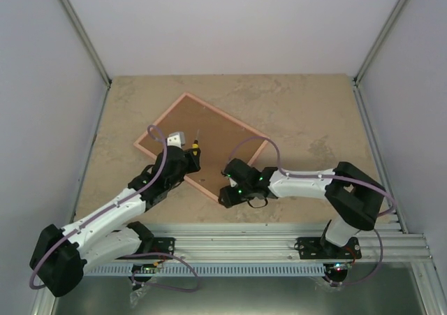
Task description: Take the photo out of the frame
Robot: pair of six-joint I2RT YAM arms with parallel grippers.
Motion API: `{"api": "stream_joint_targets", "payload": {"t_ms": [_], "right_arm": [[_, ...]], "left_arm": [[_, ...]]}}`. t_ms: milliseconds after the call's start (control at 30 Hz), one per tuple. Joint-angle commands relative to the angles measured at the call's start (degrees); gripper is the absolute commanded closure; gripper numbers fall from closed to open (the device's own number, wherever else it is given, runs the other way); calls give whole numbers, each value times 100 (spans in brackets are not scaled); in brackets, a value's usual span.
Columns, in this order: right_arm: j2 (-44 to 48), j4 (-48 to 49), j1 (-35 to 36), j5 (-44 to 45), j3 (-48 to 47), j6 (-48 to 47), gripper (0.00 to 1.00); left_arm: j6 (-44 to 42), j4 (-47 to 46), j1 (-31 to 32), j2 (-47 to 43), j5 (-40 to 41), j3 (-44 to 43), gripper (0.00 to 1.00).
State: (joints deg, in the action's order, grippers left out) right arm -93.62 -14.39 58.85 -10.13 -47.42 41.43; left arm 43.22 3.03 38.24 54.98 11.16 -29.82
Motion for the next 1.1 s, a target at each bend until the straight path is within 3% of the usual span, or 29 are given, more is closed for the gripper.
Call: {"api": "stream_joint_targets", "payload": {"t_ms": [0, 100, 200, 433, 633, 1067], "right_arm": [[-52, -377, 104, 233, -510, -434, 40], [276, -685, -228, 265, -639, -885, 38], [698, -885, -640, 502, -781, -1365, 27], [602, -975, -2061, 208, -1326, -2538, 26], [-287, -690, -3064, -493, -2060, -2832, 27], [-2669, -1008, -3610, -669, -4077, -3269, 29]], "left_arm": [[-122, 174, -36, -185, 226, 66, 100], [-147, 191, -36, -207, 223, 73, 100], [-174, 171, -36, -201, 143, 72, 100], [-263, 108, -36, -84, -24, 25, 100], [-319, -103, -36, 139, -281, 35, 100], [-499, -281, -36, 505, -686, -50, 100]]}}
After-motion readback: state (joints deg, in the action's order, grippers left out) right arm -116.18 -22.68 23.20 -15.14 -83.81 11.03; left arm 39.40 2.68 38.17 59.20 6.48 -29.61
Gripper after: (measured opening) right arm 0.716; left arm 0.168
